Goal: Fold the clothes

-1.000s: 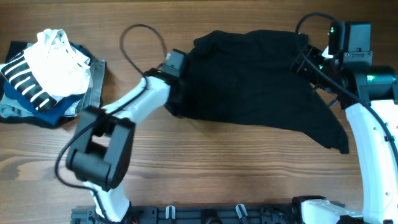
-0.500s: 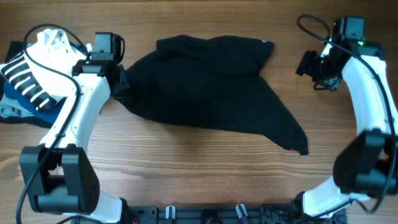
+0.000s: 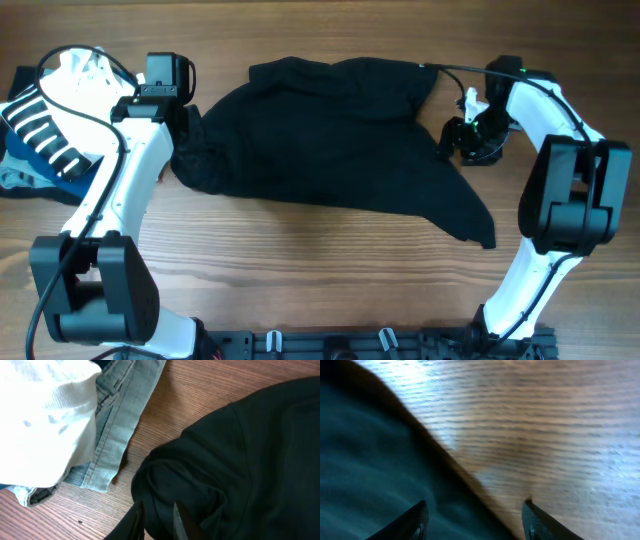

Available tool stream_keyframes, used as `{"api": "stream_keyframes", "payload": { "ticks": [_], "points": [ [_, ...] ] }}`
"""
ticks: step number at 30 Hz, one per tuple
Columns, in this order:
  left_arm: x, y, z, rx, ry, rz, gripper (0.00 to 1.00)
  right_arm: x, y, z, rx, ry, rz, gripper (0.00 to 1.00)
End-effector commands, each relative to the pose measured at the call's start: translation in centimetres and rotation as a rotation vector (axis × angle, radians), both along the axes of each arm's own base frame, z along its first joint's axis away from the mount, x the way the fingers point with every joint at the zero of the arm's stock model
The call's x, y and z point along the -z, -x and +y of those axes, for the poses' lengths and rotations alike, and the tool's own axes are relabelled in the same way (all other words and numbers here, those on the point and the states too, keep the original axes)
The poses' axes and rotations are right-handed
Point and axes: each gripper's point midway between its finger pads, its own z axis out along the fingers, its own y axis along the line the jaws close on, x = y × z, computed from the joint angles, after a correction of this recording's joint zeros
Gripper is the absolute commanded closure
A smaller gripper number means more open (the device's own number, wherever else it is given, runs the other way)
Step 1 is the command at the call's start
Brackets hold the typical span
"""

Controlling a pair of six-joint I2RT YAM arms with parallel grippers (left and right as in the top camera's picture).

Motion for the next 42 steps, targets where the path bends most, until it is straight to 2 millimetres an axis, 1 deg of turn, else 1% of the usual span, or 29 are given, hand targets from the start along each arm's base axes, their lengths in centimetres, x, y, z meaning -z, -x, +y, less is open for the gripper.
{"api": "stream_keyframes", "payload": {
  "ticks": [1,3,4,5,6,7,9,11,13,14,16,17,18,20,22,23,24,25,26,28,29,30,31,33,34,35,37,39,42],
  "points": [
    [-0.6,-0.2,-0.1,-0.007,0.012,-0.019,0.78,0.7,0.5,1.6,-0.071,-0.051,0.008,0.40],
    [-0.6,-0.2,-0.1,-0.008,0.012,-0.019,0.79,1.2,0.7,2.0,-0.077,-0.051,0.012,0.43],
    [-0.6,-0.2,-0.1,-0.007,0.012,-0.019,0.78,1.6,0.9,2.2,-0.083,-0.051,0.011,0.46],
    [-0.5,-0.2,-0.1,-0.007,0.013,-0.019,0.78,1.9,1.0,2.5,-0.090,-0.051,0.011,0.51],
    [-0.5,-0.2,-0.1,-0.006,0.015,-0.019,0.78,2.2,1.3,2.8,-0.095,-0.054,0.012,0.61],
    [-0.5,-0.2,-0.1,-0.006,0.015,-0.019,0.78,2.3,1.5,3.2,-0.101,-0.068,0.015,0.76],
    [-0.5,-0.2,-0.1,-0.006,0.015,-0.018,0.78,1.9,1.6,3.8,-0.104,-0.096,0.016,0.94],
    [-0.5,-0.2,-0.1,-0.006,0.015,-0.019,0.79,0.6,0.4,3.4,-0.102,-0.075,-0.032,0.96],
    [-0.6,-0.3,-0.1,-0.006,0.015,-0.022,0.79,-1.9,-2.1,2.2,-0.065,-0.018,-0.119,0.96],
    [-0.6,-0.3,-0.2,-0.005,0.018,-0.023,0.80,-3.6,-3.6,0.9,-0.014,0.040,-0.172,0.96],
    [-0.5,-0.5,-0.6,0.011,0.038,-0.028,0.81,-8.0,-7.3,-2.1,0.105,0.160,-0.319,0.96],
    [-0.5,-0.6,-1.1,0.020,0.061,-0.031,0.82,-10.6,-9.1,-3.5,0.157,0.198,-0.408,0.96],
    [-0.5,-0.7,-1.5,0.029,0.082,-0.035,0.83,-13.7,-11.2,-4.8,0.209,0.220,-0.522,0.96],
    [-0.5,-1.0,-2.1,0.043,0.110,-0.044,0.83,-17.5,-13.7,-6.0,0.255,0.215,-0.672,0.96],
    [-0.5,-1.4,-2.9,0.062,0.143,-0.059,0.83,-20.2,-15.8,-6.9,0.275,0.211,-0.800,0.96],
    [-0.6,-1.5,-3.2,0.068,0.151,-0.064,0.83,-20.6,-16.2,-7.1,0.278,0.213,-0.825,0.69],
    [-0.6,-1.6,-3.4,0.074,0.154,-0.067,0.82,-20.5,-16.2,-7.1,0.279,0.214,-0.822,0.37],
    [-0.6,-1.6,-3.7,0.080,0.159,-0.068,0.80,-20.1,-15.9,-7.1,0.277,0.214,-0.802,0.21],
    [-0.6,-1.6,-3.9,0.086,0.162,-0.067,0.79,-19.5,-15.3,-7.0,0.275,0.213,-0.768,0.17],
    [-0.6,-1.6,-4.9,0.112,0.188,-0.065,0.74,-18.1,-13.6,-6.7,0.268,0.211,-0.678,0.16],
    [-0.5,-1.5,-6.0,0.138,0.231,-0.062,0.70,-17.4,-12.6,-6.6,0.265,0.210,-0.627,0.16],
    [-0.5,-1.5,-6.9,0.164,0.263,-0.058,0.68,-17.0,-12.0,-6.5,0.262,0.209,-0.598,0.16],
    [-0.6,-1.4,-8.4,0.230,0.308,-0.053,0.67,-16.5,-11.2,-6.2,0.258,0.205,-0.559,0.16],
    [-0.8,-0.8,-12.3,0.424,0.409,-0.041,0.55,-15.7,-9.6,-5.4,0.243,0.175,-0.481,0.18],
    [-0.9,-0.4,-13.9,0.497,0.443,-0.035,0.51,-15.5,-9.0,-5.0,0.238,0.155,-0.455,0.18],
    [-0.9,0.0,-15.3,0.561,0.463,-0.027,0.48,-15.3,-8.5,-4.6,0.234,0.134,-0.433,0.19],
    [-0.4,1.1,-17.8,0.660,0.472,0.006,0.45,-15.2,-8.0,-3.6,0.225,0.081,-0.410,0.19],
    [0.5,2.0,-19.6,0.708,0.466,0.047,0.39,-15.5,-7.6,-2.5,0.215,0.017,-0.397,0.19],
    [2.2,3.8,-22.5,0.777,0.468,0.120,0.31,-16.3,-7.1,-1.7,0.210,-0.026,-0.398,0.19]
  ]
}}
